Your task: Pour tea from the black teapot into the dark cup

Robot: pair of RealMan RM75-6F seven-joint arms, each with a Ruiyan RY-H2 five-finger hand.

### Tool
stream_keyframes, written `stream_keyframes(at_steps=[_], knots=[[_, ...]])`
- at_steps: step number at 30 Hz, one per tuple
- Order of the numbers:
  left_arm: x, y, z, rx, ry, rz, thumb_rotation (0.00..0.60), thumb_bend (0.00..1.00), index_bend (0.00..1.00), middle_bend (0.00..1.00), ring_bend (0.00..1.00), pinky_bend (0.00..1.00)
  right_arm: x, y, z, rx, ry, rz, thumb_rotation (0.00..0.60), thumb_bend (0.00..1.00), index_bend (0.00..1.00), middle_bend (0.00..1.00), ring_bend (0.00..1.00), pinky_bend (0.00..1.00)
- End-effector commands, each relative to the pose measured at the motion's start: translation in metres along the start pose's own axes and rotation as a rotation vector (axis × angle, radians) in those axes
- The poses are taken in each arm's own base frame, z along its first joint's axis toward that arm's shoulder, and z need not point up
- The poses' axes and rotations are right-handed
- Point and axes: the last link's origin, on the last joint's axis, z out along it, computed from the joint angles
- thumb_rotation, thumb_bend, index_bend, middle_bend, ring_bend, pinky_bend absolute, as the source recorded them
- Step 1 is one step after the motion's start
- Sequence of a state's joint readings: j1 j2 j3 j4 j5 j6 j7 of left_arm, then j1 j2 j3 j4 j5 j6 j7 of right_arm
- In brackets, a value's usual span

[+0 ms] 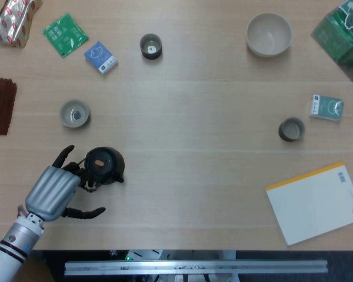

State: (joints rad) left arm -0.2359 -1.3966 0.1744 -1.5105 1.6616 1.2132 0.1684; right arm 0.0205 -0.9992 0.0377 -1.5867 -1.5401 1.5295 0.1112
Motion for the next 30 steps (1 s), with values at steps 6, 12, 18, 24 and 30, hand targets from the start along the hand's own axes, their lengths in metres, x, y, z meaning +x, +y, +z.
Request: stream_keyframes(at_steps=[6, 12, 18, 24, 30], knots=[[-0.003, -0.001, -0.001, -0.001, 0.001, -0.007, 0.185, 0.11, 0.46, 0.50, 0.35, 0.00, 0.000, 0.000, 0.000, -0.002, -0.001, 0.001, 0.600, 0.10, 0.25, 0.23, 0.07, 0.09], [-0.009, -0.003, -0.003, 0.012, -0.013, -0.020, 0.185, 0.11, 0.46, 0.50, 0.35, 0.00, -0.001, 0.000, 0.000, -0.003, -0.004, 0.002, 0.600, 0.10, 0.25, 0.23, 0.07, 0.09], [-0.013, -0.003, -0.003, 0.013, -0.020, -0.024, 0.185, 0.11, 0.46, 0.50, 0.35, 0.00, -0.001, 0.001, 0.001, -0.005, -0.005, 0.003, 0.600, 0.10, 0.25, 0.23, 0.07, 0.09], [-0.016, -0.002, -0.003, 0.006, -0.033, -0.024, 0.187, 0.11, 0.46, 0.50, 0.35, 0.00, -0.002, 0.001, 0.001, -0.007, -0.008, 0.002, 0.600, 0.10, 0.25, 0.23, 0.07, 0.09], [-0.017, -0.002, -0.002, -0.003, -0.029, -0.023, 0.183, 0.11, 0.54, 0.57, 0.36, 0.00, -0.001, 0.002, 0.001, -0.009, -0.006, 0.005, 0.600, 0.10, 0.25, 0.23, 0.07, 0.09]])
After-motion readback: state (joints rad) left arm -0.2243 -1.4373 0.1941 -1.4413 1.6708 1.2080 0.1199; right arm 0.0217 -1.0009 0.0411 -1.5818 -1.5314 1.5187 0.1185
